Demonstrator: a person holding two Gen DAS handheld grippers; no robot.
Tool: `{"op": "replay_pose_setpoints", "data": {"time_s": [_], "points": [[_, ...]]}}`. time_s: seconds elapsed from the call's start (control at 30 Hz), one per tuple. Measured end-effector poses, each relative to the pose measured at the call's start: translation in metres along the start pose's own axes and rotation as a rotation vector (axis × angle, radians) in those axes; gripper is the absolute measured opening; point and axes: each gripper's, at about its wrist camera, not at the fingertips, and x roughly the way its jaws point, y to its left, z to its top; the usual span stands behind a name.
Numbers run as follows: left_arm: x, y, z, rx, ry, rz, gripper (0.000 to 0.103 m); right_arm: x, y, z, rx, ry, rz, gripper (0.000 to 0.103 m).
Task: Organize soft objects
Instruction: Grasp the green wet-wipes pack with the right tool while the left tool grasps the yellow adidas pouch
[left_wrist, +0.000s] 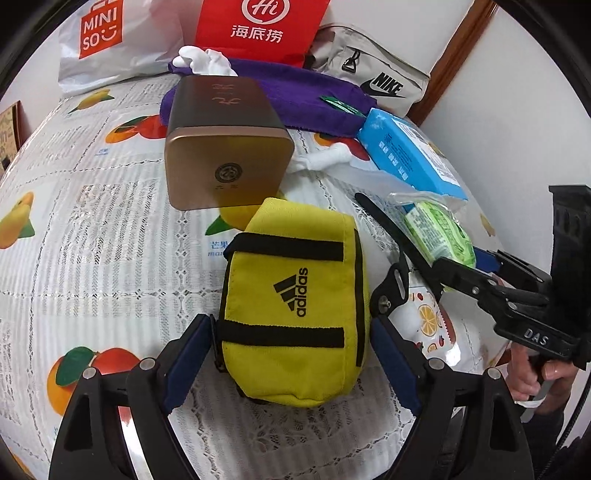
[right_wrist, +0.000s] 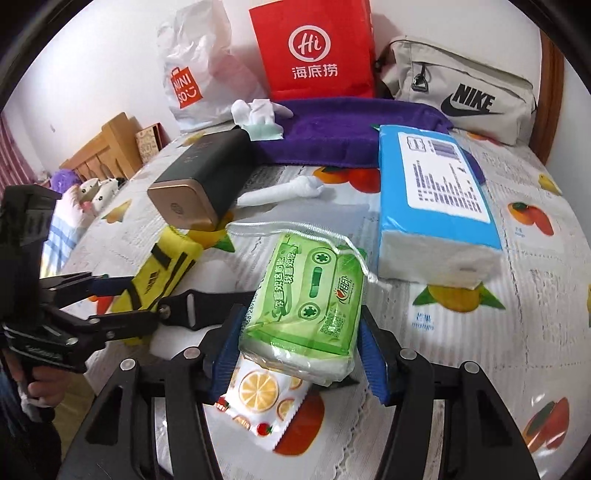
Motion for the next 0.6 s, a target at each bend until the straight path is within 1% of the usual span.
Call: {"op": "replay_pose_setpoints", "data": {"time_s": [0.13, 0.17, 0.23, 0.33, 0.4, 0.5, 0.6], "points": [[-0.001, -0.003, -0.001, 0.012, -0.02, 0.019, 0.086, -0.009, -0.004, -0.006, 0.009, -0.017, 0.011, 0.058], [-0.001, -0.002, -0.002, 0.007, -0.027, 0.015, 0.081, -0.011, -0.005, -0.007, 0.012, -0.024, 0.01, 0.058], [-0.003, 0.001, -0.003, -0.007, -0.041, 0.0, 0.077, -0.016, -0.008, -0.01, 0.016, -0.032, 0.006, 0.058], [-0.009, 0.006, -0.005, -0.018, -0.058, 0.027, 0.073, -0.024, -0.015, -0.015, 0.027, -0.046, -0.011, 0.058], [-0.013, 0.011, -0.006, -0.029, -0.065, 0.046, 0.073, -0.028, -0.02, -0.02, 0.033, -0.05, -0.017, 0.058], [-0.021, 0.018, -0.005, -0.048, -0.084, 0.116, 0.073, -0.032, -0.029, -0.028, 0.035, -0.046, -0.045, 0.058], [-0.023, 0.027, -0.004, -0.068, -0.083, 0.217, 0.073, -0.033, -0.041, -0.036, 0.057, -0.04, -0.087, 0.058]]}}
